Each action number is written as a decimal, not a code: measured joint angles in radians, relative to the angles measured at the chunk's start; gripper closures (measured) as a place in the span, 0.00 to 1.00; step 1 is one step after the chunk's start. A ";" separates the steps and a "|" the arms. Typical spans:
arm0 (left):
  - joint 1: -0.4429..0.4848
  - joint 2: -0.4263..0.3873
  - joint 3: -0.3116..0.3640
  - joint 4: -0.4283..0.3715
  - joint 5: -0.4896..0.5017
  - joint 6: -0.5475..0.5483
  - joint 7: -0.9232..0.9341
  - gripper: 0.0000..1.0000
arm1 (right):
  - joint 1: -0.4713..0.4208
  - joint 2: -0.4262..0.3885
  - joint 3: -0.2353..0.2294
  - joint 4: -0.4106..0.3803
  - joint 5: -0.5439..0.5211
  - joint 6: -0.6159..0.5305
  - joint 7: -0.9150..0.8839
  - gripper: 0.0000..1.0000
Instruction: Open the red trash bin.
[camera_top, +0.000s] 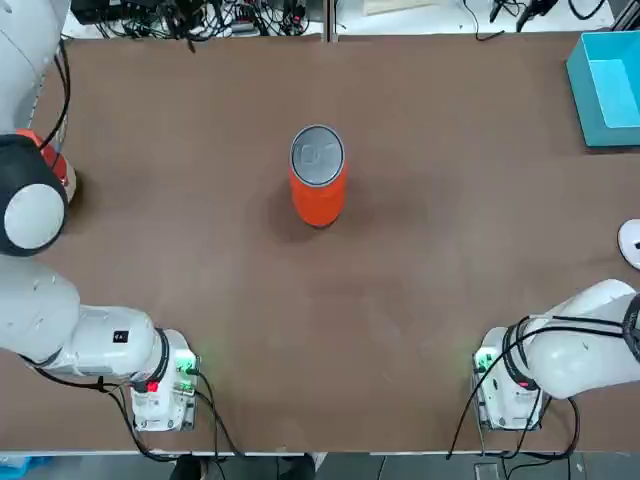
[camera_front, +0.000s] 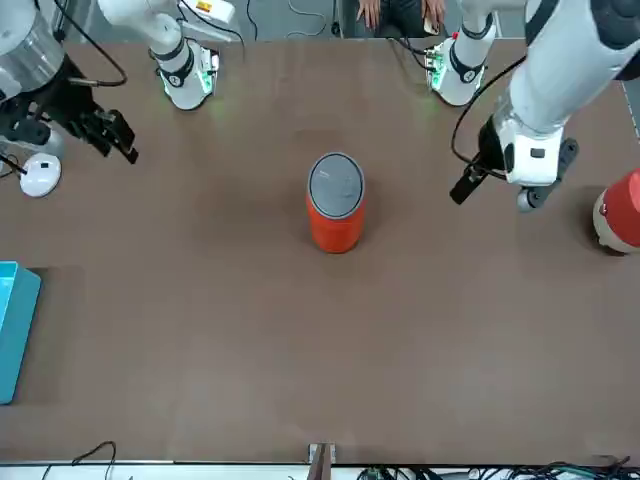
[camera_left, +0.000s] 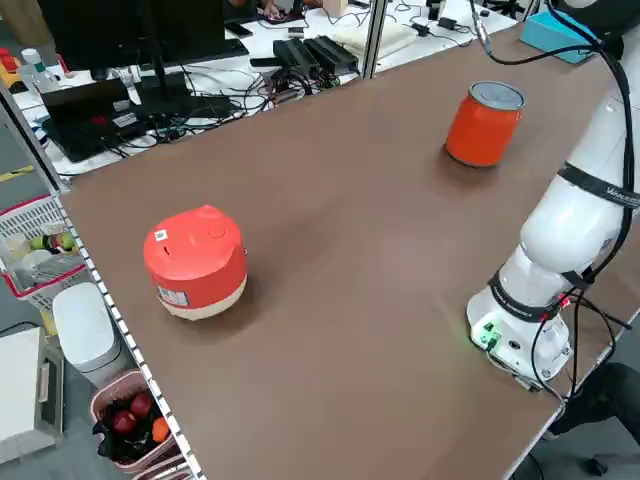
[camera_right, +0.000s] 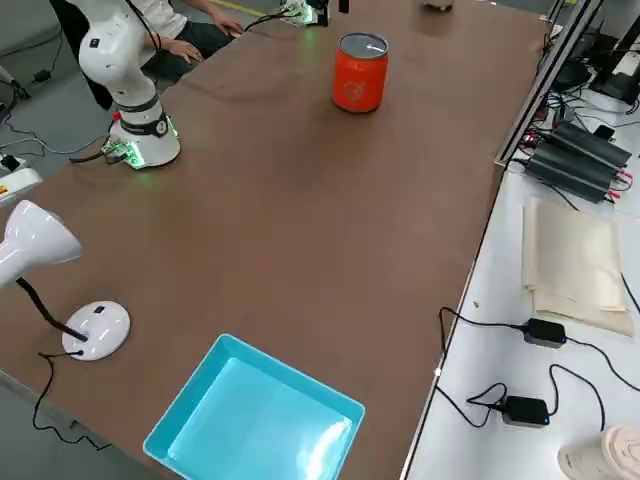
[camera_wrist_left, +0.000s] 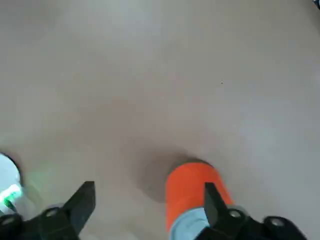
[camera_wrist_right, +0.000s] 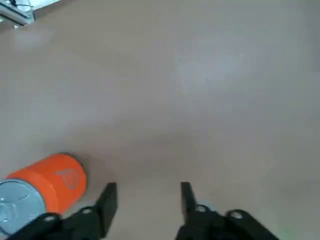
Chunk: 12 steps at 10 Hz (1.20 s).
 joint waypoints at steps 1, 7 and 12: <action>-0.021 0.001 -0.004 -0.007 0.000 0.010 -0.099 0.27 | 0.043 0.000 0.000 -0.012 0.008 0.001 0.041 0.63; -0.188 0.019 -0.012 -0.251 0.000 0.254 -0.715 0.98 | 0.324 0.081 0.003 -0.049 0.018 0.094 0.347 0.97; -0.222 0.023 -0.059 -0.442 0.000 0.520 -0.923 0.99 | 0.466 0.214 0.004 -0.051 0.019 0.263 0.514 0.98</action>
